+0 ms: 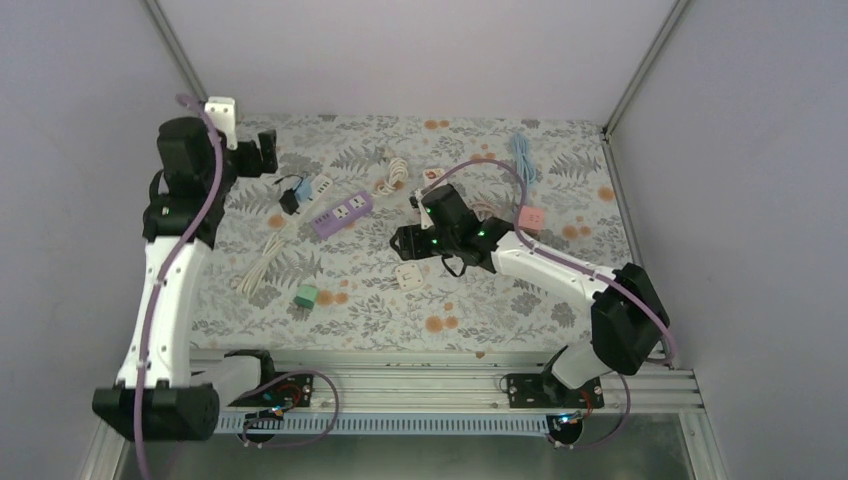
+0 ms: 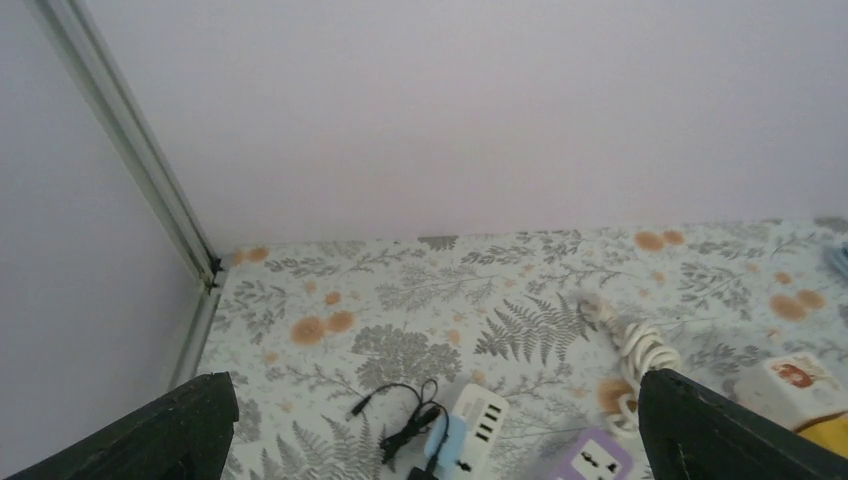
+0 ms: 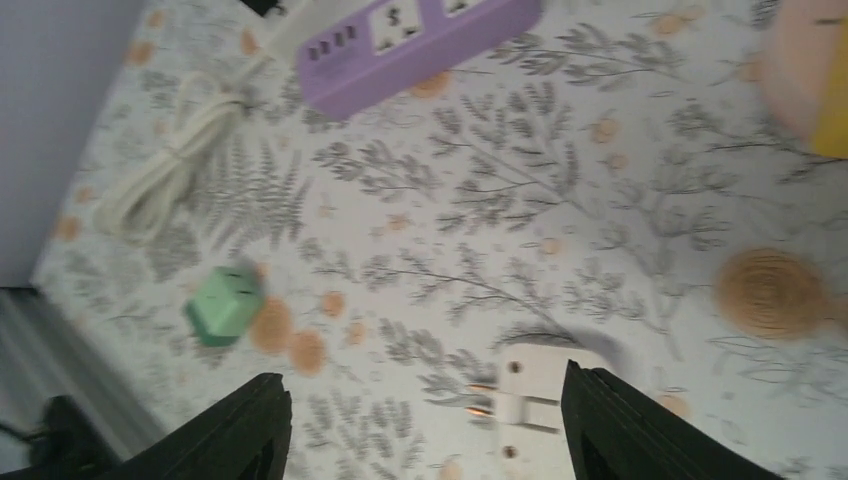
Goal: Insert the plug
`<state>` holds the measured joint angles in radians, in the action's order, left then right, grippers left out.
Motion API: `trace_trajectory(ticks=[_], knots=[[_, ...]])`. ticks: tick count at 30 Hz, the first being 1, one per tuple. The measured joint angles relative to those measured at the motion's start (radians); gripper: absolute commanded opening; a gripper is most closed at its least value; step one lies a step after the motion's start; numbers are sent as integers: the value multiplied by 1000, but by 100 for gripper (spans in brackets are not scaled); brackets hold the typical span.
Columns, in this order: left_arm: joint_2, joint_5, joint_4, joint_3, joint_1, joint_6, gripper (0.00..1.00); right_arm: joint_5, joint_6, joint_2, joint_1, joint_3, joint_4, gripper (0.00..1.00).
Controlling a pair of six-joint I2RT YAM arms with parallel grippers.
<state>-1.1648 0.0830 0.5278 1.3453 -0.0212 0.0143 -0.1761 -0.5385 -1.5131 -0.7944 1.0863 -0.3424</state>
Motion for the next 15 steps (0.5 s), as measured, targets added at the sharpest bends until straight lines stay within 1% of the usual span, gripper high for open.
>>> trace_trajectory(ticks=[3, 5, 9, 12, 15], knots=[[114, -4, -23, -105, 0, -55, 100, 94, 34, -18, -11, 2, -34, 84], [178, -4, -29, -170, 0, -85, 100, 138, 50, -41, -11, 2, -53, 85], [311, 32, -45, -339, 0, -131, 100, 183, 70, -87, -11, -3, -70, 85], [386, 130, -75, -462, 0, -155, 100, 185, 72, -110, -11, -6, -77, 83], [422, 246, -108, -548, 0, -177, 100, 166, 82, -138, -11, -11, -76, 77]])
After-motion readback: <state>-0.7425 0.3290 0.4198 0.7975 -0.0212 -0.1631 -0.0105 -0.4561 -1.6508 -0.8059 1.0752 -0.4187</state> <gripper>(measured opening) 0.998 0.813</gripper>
